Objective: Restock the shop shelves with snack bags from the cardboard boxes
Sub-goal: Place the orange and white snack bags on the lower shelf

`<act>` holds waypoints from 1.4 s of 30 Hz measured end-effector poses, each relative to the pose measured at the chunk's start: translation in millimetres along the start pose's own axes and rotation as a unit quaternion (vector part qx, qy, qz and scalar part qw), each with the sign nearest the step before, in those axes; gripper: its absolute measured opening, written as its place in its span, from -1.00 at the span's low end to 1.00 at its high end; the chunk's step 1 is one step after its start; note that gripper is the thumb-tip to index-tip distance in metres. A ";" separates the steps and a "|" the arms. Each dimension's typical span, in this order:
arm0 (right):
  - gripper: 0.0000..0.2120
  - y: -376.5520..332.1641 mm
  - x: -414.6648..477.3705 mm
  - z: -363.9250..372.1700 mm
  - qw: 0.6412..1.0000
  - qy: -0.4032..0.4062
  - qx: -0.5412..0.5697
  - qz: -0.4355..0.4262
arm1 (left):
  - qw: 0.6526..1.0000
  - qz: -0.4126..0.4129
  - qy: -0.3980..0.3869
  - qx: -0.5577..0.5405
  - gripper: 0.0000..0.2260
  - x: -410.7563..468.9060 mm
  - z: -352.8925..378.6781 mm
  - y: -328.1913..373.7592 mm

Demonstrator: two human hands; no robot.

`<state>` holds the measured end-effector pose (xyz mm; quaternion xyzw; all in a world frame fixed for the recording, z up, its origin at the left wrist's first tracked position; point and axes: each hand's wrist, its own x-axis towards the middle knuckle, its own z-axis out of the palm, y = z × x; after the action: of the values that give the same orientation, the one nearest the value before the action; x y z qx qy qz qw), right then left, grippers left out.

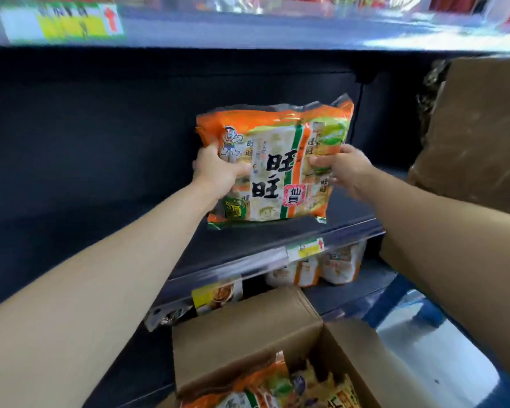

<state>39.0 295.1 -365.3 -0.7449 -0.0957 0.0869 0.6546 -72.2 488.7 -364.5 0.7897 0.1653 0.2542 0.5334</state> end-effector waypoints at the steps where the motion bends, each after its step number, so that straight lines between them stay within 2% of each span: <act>1: -0.68 -1.0 8.8 4.3 1.000 0.007 -0.003 -0.011 | 0.999 -0.009 0.020 0.036 -0.36 10.0 0.8 -6.7; 3: -0.61 1.7 25.2 10.9 1.000 0.017 -0.018 -0.015 | 0.995 -0.040 0.036 0.083 -0.32 29.5 4.6 -24.3; 7: -0.57 28.5 47.5 25.6 0.996 0.019 -0.088 0.026 | 0.989 -0.093 0.024 0.109 -0.43 33.6 20.0 -35.4; 11: -0.34 51.5 60.9 36.8 0.989 0.013 -0.141 0.049 | 0.984 -0.120 0.055 0.122 -0.47 46.0 32.3 -49.2; 16: -0.30 58.3 77.6 43.9 0.995 0.003 -0.095 0.027 | 0.990 -0.114 0.067 0.056 -0.55 54.6 42.1 -59.0; 22: -0.17 62.4 78.0 48.4 0.992 -0.045 -0.115 0.021 | 0.983 -0.139 0.074 0.090 -0.48 55.6 48.3 -63.1; 24: -0.23 64.4 71.2 46.5 0.991 -0.039 -0.126 0.007 | 0.981 -0.145 0.077 0.102 -0.46 53.4 46.2 -61.0; 27: -0.42 67.9 53.5 41.5 0.986 -0.011 -0.165 -0.008 | 0.977 -0.145 0.097 0.124 -0.41 41.4 41.8 -55.3; 29: -0.60 68.9 34.1 39.0 0.983 -0.012 -0.181 -0.014 | 0.975 -0.122 0.118 0.140 -0.50 25.0 37.5 -49.2; 31: -0.88 72.1 9.6 35.7 0.986 -0.050 -0.156 -0.006 | 0.978 -0.089 0.111 0.153 -0.64 4.7 34.7 -45.8; 32: -0.96 75.5 -3.9 33.6 0.987 -0.084 -0.138 0.008 | 0.980 -0.071 0.093 0.159 -0.71 -7.4 34.4 -45.2; 34: -0.85 87.0 -27.8 29.4 0.977 -0.158 -0.139 0.043 | 0.985 -0.040 0.026 0.167 -0.82 -33.3 36.5 -47.1; 37: -0.82 112.6 -60.5 31.4 0.943 -0.245 -0.200 0.101 | 0.975 -0.018 -0.137 0.175 -0.91 -77.5 40.4 -58.6; 39: -0.85 136.9 -77.5 36.4 0.913 -0.283 -0.251 0.151 | 0.947 -0.037 -0.240 0.210 -0.93 -105.1 42.2 -75.2; 42: -0.91 176.2 -99.4 47.4 0.857 -0.318 -0.347 0.208 | 0.883 -0.130 -0.347 0.289 -0.88 -134.8 37.2 -110.0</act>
<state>-64.1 293.1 -545.8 -0.8583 -0.1657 0.4139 0.2541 -159.5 430.1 -507.9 0.9180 0.1370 -0.1664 0.3328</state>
